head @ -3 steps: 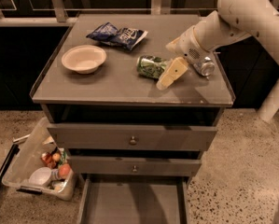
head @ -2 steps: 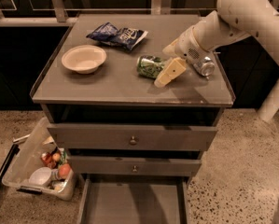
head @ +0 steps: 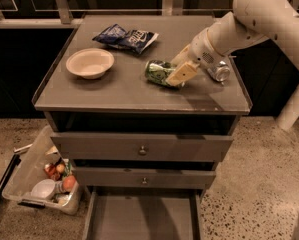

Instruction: Place green can into bottom drawer

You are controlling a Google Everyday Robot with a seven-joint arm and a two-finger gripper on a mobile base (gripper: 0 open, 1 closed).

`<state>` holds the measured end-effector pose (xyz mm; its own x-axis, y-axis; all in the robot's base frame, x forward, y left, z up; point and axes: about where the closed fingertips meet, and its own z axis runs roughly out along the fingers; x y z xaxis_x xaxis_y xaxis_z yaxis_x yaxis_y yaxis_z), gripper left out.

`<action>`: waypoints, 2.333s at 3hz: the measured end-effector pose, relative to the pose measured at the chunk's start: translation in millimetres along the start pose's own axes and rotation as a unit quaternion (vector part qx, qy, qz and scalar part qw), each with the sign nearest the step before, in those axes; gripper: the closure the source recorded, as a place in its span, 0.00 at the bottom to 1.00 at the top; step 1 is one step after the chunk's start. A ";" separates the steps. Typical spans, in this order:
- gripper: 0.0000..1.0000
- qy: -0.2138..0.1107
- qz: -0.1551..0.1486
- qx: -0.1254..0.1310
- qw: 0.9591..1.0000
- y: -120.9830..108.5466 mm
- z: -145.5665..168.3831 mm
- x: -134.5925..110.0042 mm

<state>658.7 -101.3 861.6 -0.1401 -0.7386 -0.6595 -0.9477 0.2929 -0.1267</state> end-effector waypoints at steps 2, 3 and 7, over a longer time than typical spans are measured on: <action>1.00 0.000 0.000 0.000 1.000 0.0 0.1 0.0; 1.00 0.005 -0.006 -0.008 1.000 4.2 4.2 -2.1; 1.00 0.025 -0.120 0.015 0.992 85.8 -72.5 -33.8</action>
Offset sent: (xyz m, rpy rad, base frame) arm 0.0000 0.0000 0.0000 0.0000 0.0000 0.0000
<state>561.3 -95.2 926.8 0.0743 -0.8181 -0.5703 -0.9468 0.1217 -0.2978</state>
